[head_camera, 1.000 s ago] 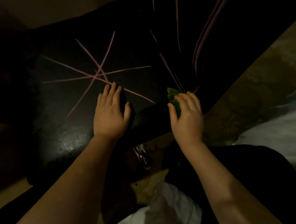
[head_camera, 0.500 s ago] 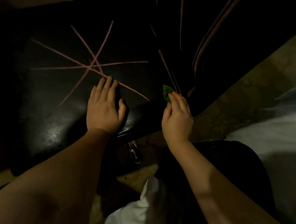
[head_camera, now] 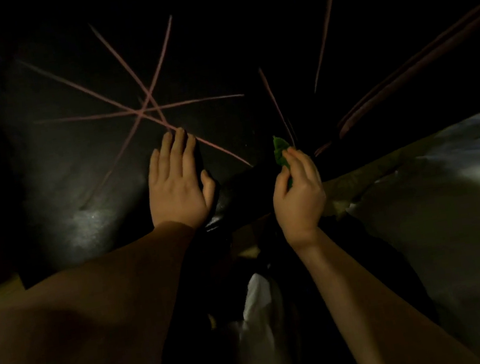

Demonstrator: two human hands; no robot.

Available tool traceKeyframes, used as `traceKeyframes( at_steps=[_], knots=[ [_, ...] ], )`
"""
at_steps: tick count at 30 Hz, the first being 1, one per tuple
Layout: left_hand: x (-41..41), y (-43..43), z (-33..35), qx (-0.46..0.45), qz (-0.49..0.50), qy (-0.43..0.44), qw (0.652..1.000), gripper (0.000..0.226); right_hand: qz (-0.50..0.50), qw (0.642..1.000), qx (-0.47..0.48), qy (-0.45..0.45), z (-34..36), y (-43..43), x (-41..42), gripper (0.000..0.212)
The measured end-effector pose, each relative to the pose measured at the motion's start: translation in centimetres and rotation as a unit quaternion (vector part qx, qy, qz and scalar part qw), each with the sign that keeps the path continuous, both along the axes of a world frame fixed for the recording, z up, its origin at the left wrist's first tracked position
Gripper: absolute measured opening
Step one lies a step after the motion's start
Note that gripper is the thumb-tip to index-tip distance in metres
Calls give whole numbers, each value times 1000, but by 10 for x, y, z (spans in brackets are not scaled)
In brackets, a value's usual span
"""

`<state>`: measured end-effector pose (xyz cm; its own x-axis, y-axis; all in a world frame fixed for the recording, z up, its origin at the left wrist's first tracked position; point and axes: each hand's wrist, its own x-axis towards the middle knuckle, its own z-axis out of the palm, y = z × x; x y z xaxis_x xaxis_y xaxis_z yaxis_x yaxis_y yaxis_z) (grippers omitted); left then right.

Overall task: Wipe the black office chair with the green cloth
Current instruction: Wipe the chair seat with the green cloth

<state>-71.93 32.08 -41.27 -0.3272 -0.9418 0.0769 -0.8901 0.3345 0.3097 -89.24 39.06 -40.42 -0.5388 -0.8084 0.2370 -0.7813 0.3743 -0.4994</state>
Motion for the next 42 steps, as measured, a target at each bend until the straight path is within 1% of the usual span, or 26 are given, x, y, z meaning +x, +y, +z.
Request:
traceKeyframes(
  at_steps=[7,11,13,15,16,18,19,21,24,26,29,33,38,42],
  knots=[
    [-6,1,-4,-7,18,-10,1000,63,-1,1000,1,1,-1,-3,-3,26],
    [-11,1,-12,-31,32,-6,999,62,-21,999,6,-41,6,-9,-2,27],
    [-13,1,-17,-42,37,-6,998,62,-9,999,15,-51,11,-8,-6,28],
    [-14,-1,-22,-55,41,-2,998,61,18,998,45,-27,18,-5,-10,32],
    [-14,-1,-24,-57,43,-2,997,61,23,997,75,-9,22,-2,-12,36],
    [-13,-1,-25,-57,44,-2,997,61,12,991,129,23,27,2,-14,47],
    [-13,-1,-25,-58,43,-3,997,61,8,990,137,22,29,4,-14,49],
    [-13,-2,-23,-58,42,-5,997,62,13,991,134,-11,31,7,-14,45],
    [-13,-1,-22,-62,40,-6,997,62,11,985,165,-58,31,7,-15,41],
    [-14,-1,-21,-61,40,-5,997,62,-4,979,189,-72,31,1,-15,41],
    [-15,-2,-20,-55,43,-1,998,62,-21,975,210,-69,34,-9,-15,42],
    [-14,-2,-20,-52,45,4,998,63,-12,973,224,-53,38,-10,-18,42],
    [-11,-3,-18,-50,33,8,998,63,2,977,209,-42,36,-6,-18,42],
    [-9,-3,-17,-47,29,4,998,63,18,978,198,-70,31,5,-15,45]
  ],
)
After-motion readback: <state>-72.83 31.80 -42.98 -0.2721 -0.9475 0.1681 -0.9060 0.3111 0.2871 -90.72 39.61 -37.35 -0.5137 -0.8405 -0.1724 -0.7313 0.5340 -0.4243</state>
